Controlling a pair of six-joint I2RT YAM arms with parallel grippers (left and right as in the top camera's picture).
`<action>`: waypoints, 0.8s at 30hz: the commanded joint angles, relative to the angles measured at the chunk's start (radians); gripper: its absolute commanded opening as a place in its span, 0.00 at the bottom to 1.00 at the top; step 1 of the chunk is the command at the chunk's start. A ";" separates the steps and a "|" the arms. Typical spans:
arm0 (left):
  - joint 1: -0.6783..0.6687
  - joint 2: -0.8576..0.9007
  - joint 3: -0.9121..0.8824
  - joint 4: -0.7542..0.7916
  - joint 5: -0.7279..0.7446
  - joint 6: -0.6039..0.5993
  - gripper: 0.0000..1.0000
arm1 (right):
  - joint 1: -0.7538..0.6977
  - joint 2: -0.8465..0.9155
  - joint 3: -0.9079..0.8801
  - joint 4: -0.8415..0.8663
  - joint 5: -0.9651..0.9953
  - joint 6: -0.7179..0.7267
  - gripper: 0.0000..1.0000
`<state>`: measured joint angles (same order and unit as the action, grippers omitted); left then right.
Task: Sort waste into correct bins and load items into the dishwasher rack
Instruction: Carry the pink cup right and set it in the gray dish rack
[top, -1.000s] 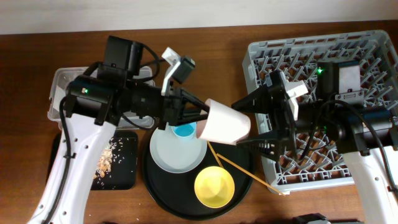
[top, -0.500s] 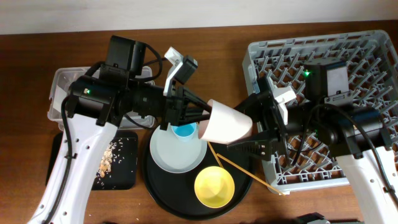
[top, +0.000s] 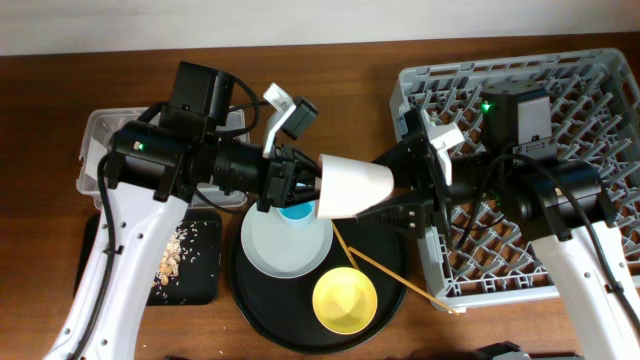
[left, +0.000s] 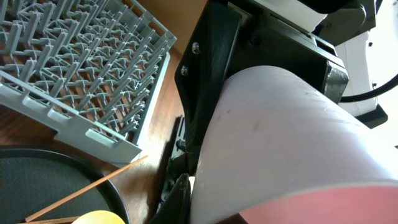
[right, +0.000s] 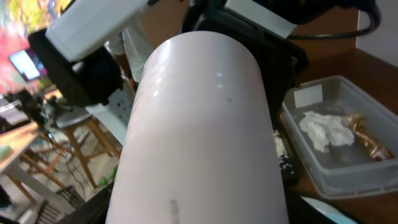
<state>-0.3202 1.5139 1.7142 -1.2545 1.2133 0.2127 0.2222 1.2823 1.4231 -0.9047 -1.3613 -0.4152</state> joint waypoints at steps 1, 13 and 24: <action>-0.007 -0.004 0.002 -0.012 -0.010 0.003 0.09 | -0.001 0.006 0.013 0.017 0.044 0.013 0.53; 0.158 -0.004 0.002 -0.008 -0.520 -0.122 0.40 | -0.001 0.006 0.013 -0.087 1.206 0.457 0.43; 0.126 -0.004 -0.119 -0.008 -0.567 -0.122 0.40 | -0.111 0.293 0.013 -0.054 1.470 0.540 0.41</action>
<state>-0.1936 1.5158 1.6146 -1.2732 0.6495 0.0990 0.1120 1.5234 1.4261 -0.9806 0.1188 0.1097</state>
